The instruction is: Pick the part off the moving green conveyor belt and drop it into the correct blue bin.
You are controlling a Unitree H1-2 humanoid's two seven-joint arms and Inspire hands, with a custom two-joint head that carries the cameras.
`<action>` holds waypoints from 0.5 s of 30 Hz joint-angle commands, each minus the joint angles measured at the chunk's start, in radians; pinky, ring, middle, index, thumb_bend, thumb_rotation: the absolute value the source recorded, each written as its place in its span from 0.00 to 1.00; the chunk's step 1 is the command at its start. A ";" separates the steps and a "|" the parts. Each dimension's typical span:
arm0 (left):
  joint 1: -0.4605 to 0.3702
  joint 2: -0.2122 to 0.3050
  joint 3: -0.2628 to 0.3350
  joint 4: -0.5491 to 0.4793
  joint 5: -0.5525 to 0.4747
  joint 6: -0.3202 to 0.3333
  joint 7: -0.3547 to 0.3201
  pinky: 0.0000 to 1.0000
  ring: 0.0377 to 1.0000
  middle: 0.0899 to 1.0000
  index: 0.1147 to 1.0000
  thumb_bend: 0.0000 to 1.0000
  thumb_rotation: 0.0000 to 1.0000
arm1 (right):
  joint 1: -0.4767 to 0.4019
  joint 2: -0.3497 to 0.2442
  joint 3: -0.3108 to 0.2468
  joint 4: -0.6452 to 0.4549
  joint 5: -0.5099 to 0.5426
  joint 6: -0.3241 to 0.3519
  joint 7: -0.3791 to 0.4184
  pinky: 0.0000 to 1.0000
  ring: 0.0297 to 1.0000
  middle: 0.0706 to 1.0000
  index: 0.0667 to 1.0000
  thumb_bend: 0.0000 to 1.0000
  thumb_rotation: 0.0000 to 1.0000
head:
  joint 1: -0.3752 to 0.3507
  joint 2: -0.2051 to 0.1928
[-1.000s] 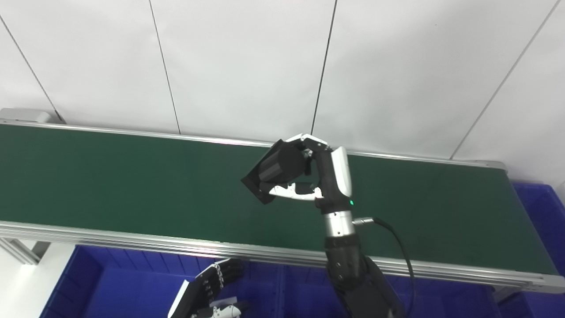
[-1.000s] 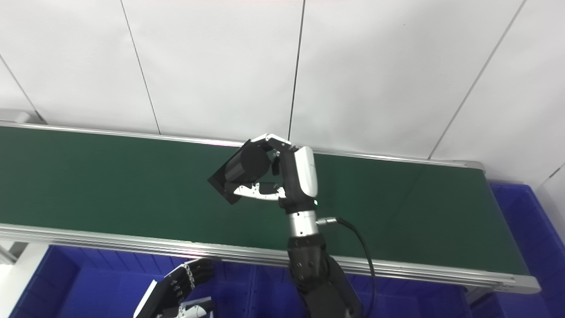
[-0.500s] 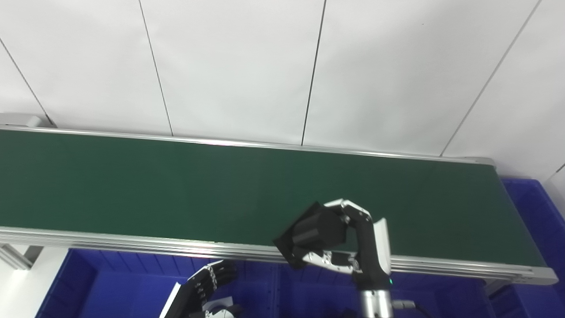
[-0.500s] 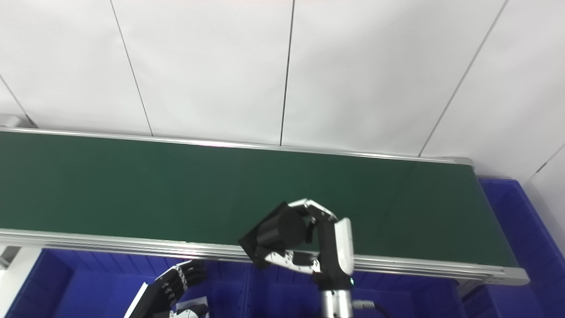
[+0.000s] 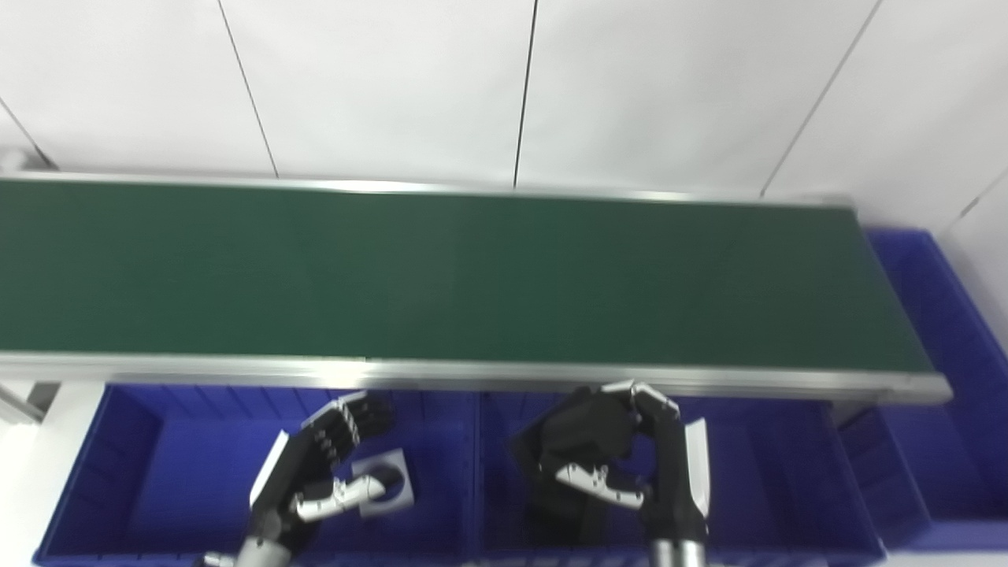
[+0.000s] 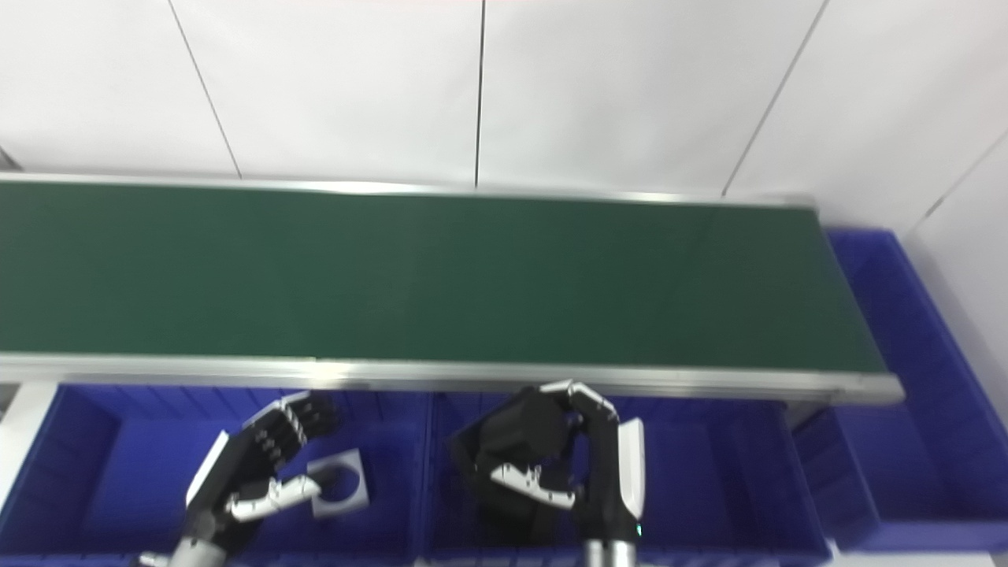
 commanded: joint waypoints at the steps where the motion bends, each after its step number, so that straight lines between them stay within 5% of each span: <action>1: -0.001 0.009 0.004 -0.041 -0.017 0.003 -0.006 0.73 0.69 0.68 0.68 0.66 0.00 | 0.014 0.010 -0.002 -0.015 0.017 -0.058 -0.027 0.07 0.43 0.05 0.05 0.51 0.00 | 0.001 0.002; 15: 0.003 0.006 0.000 -0.067 -0.014 0.027 -0.003 0.72 0.69 0.68 0.67 0.64 0.00 | -0.024 0.030 -0.086 0.085 0.011 -0.046 -0.051 0.07 0.43 0.06 0.06 0.51 0.00 | 0.003 0.018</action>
